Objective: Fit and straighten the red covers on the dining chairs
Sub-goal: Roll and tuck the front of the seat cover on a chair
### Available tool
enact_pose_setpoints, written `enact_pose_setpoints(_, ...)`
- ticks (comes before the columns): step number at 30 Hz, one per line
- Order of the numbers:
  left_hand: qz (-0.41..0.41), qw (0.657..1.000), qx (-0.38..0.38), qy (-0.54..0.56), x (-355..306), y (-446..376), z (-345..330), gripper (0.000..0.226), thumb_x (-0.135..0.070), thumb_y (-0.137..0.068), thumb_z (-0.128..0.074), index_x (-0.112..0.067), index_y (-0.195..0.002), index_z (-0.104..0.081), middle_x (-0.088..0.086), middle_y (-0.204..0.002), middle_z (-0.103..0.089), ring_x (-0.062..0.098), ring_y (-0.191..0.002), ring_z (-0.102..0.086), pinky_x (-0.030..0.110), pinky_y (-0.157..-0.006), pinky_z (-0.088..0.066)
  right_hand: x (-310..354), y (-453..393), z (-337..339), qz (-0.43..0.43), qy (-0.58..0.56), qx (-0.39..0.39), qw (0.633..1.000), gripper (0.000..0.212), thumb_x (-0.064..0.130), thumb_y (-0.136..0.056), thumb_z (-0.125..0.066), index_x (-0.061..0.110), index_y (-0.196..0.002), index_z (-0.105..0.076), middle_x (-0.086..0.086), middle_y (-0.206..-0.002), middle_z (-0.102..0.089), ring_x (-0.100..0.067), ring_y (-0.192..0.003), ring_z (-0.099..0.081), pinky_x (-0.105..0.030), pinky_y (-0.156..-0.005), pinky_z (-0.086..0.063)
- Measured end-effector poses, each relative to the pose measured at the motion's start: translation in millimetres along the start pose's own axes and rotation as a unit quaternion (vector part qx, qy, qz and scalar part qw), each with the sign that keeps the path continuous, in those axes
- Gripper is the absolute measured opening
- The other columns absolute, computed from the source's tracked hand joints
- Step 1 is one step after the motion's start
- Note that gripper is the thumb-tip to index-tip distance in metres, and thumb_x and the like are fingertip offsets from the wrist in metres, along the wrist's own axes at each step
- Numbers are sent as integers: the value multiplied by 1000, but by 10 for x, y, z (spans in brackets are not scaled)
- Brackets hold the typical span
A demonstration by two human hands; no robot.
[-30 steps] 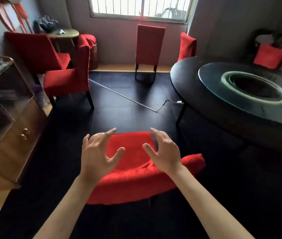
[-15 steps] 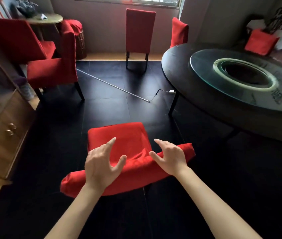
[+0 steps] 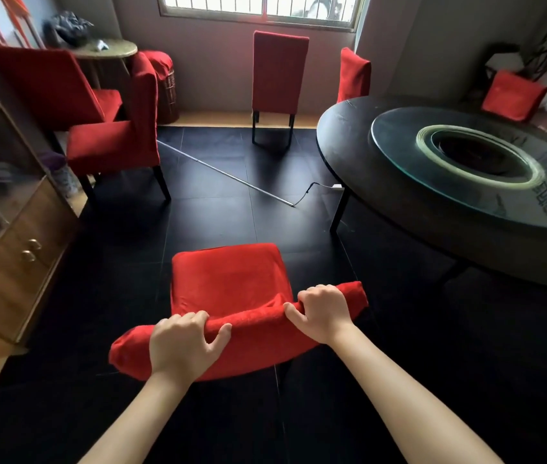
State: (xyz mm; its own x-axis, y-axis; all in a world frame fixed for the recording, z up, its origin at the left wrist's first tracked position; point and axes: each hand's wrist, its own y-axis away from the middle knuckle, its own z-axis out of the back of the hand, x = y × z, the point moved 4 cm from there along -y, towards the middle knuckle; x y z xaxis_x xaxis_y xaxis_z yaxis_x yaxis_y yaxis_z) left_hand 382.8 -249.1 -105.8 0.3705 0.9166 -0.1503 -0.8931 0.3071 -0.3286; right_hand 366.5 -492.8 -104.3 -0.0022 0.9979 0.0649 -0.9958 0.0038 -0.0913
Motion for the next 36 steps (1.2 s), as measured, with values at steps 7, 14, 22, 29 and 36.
enact_pose_setpoints(7,-18,1000,-24,4,-23,-15,7,54,-57,-79,-41,-15,-45,-48,-2,-41,-46,19,-35,-44,22,-46,-29,17,13,3,4,20,-83,996,53,49,-80,-36,13,-42,-48,-2,-41,-49,-21,-38,-49,-25,-48,-36)
enact_pose_setpoints(14,-60,998,-22,23,66,20,-32,53,-55,-79,-43,-15,-44,-47,-3,-41,-45,17,-34,-42,22,-45,-31,113,212,9,-16,26,-123,992,48,46,-78,-40,16,-41,-42,0,-38,-46,-19,-35,-46,-23,-46,-34)
enact_pose_setpoints(22,-126,991,-20,37,63,-64,-86,50,-55,-76,-45,-16,-45,-48,-5,-42,-47,17,-36,-46,24,-47,-36,198,578,81,-87,31,-150,984,44,46,-78,-40,20,-43,-34,2,-37,-45,-16,-34,-44,-24,-43,-36)
enact_pose_setpoints(29,-188,980,-14,61,-111,-207,-161,46,-53,-73,-46,-16,-46,-51,-4,-44,-50,22,-40,-53,29,-50,-44,138,856,87,-162,29,-146,976,52,47,-80,-38,13,-42,-47,0,-38,-46,-18,-35,-46,-28,-43,-41)
enact_pose_setpoints(36,-255,964,0,76,-362,-409,-259,46,-52,-73,-45,-16,-46,-53,-3,-45,-52,24,-42,-56,30,-51,-46,27,1065,108,-230,35,-149,961,46,48,-82,-40,20,-45,-35,4,-38,-44,-14,-34,-43,-28,-40,-41)
